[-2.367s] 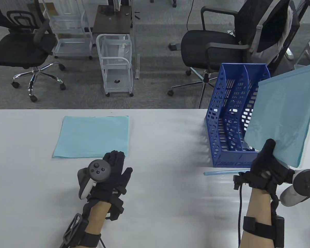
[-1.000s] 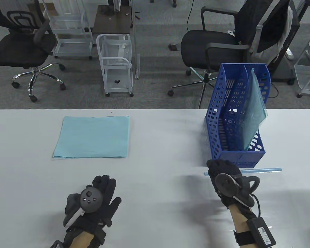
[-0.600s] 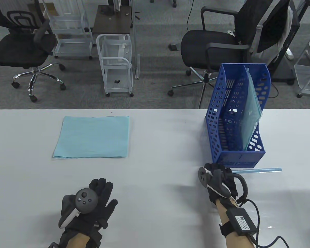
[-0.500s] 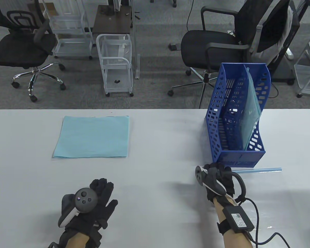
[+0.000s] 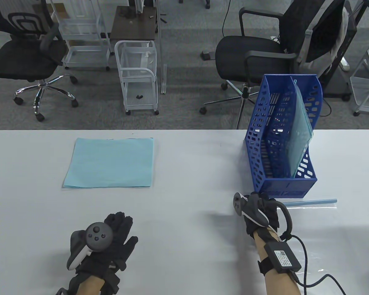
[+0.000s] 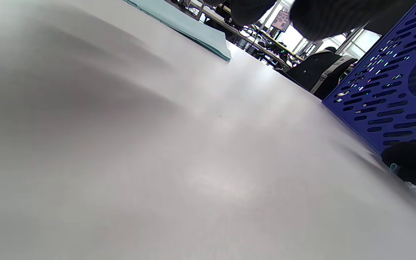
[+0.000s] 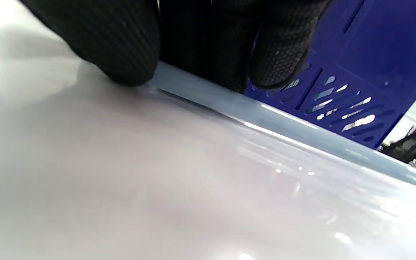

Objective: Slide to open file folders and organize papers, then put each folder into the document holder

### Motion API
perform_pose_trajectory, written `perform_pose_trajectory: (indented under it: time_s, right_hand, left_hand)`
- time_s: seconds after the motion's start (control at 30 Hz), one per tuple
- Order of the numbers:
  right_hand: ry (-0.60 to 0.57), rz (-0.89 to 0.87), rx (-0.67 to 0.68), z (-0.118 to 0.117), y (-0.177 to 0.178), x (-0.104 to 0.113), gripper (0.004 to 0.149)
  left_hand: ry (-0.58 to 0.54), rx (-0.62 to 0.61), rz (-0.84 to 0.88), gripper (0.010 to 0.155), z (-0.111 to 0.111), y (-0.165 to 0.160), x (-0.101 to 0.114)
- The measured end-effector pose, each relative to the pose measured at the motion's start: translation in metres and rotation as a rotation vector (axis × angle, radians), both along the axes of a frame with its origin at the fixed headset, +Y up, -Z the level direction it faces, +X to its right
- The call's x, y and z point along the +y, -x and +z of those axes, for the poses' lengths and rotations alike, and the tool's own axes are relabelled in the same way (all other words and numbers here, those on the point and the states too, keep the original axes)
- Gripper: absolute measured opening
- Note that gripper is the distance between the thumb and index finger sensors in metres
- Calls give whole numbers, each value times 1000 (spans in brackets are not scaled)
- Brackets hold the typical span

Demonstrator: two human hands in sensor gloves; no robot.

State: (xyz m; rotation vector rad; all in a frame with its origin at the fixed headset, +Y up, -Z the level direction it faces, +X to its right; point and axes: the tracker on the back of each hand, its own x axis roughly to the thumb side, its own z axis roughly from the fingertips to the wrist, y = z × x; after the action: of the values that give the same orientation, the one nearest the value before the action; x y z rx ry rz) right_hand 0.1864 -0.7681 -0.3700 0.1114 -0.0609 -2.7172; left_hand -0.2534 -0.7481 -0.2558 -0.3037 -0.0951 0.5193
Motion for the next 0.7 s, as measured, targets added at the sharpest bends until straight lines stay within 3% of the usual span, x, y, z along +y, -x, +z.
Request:
perform_pose_trajectory:
  time_s: [0.13, 0.27, 0.53, 0.7]
  right_hand:
    - [-69, -19, 67, 7, 4, 4, 49]
    - [-140, -51, 166, 17, 23, 22, 50]
    - [-196, -374, 430, 59, 109, 74, 49]
    - [-176, -599, 601, 91, 172, 92, 49]
  left_hand:
    - [-14, -11, 10, 73, 1, -3, 3]
    - [-32, -31, 18, 73, 4, -6, 6]
    - [-42, -127, 150, 78, 6, -19, 3]
    - [57, -201, 340, 86, 5, -32, -10]
